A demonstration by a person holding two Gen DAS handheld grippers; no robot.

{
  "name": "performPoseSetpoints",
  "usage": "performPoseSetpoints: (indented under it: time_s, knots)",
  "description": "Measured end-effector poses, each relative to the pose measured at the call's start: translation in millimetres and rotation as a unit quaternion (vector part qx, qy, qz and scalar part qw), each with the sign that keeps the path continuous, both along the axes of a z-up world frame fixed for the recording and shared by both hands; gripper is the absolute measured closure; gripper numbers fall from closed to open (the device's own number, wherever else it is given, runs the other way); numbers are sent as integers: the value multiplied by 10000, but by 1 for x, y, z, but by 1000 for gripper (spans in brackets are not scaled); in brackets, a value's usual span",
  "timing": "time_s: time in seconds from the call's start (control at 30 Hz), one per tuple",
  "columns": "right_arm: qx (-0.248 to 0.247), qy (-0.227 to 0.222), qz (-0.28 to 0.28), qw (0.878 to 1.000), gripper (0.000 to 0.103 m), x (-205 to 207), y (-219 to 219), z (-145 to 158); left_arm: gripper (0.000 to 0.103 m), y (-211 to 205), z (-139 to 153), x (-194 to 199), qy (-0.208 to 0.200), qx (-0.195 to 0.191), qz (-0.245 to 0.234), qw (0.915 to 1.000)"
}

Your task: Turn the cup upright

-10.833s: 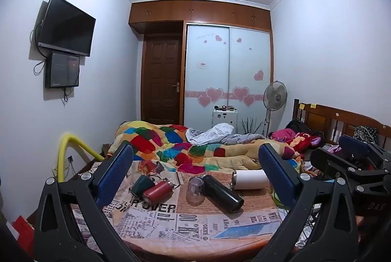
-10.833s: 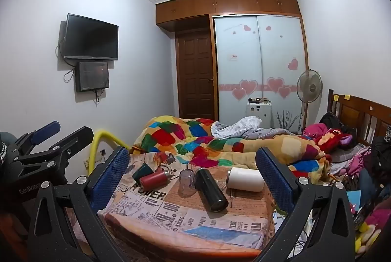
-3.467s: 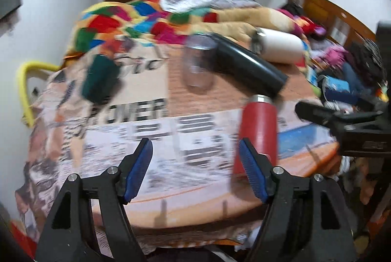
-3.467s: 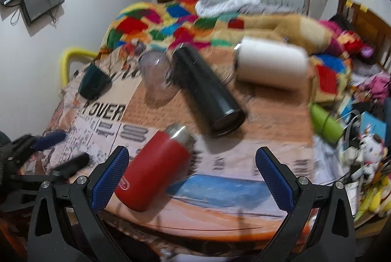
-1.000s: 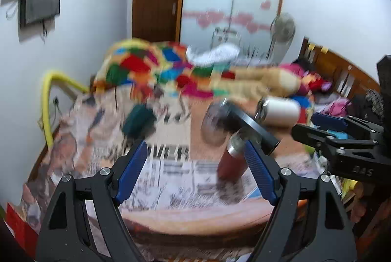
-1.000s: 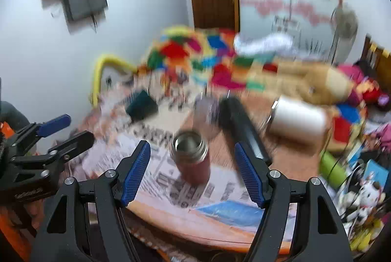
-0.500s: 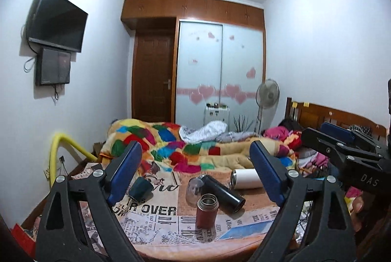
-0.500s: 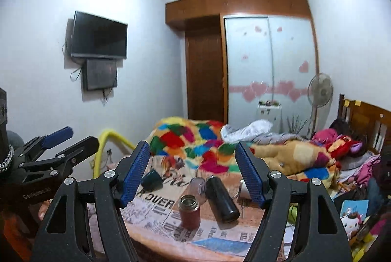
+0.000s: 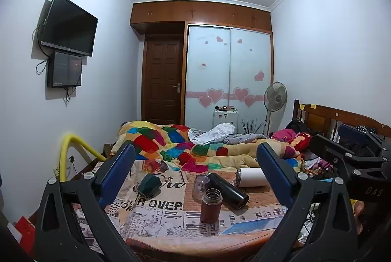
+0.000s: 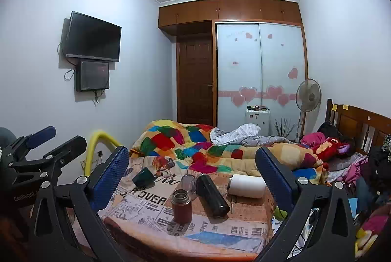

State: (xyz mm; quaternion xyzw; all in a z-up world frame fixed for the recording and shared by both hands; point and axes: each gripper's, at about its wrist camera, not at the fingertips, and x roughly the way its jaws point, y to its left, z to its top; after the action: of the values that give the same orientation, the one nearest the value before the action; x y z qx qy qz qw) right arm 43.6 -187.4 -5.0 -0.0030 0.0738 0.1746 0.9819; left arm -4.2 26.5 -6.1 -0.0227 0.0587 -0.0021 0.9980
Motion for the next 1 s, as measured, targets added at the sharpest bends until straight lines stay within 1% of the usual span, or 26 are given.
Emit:
performPoseSetpoints:
  time_s: [0.23,1.0]
  knots:
    - [11,14,0,10000,0,-4,-3,-1,2,-3,-2,-5,16,9,-11,10000]
    - [21,122,-3,9999,0,-4,-5,-5,0,-6,-5,3,117,31,-76,9999]
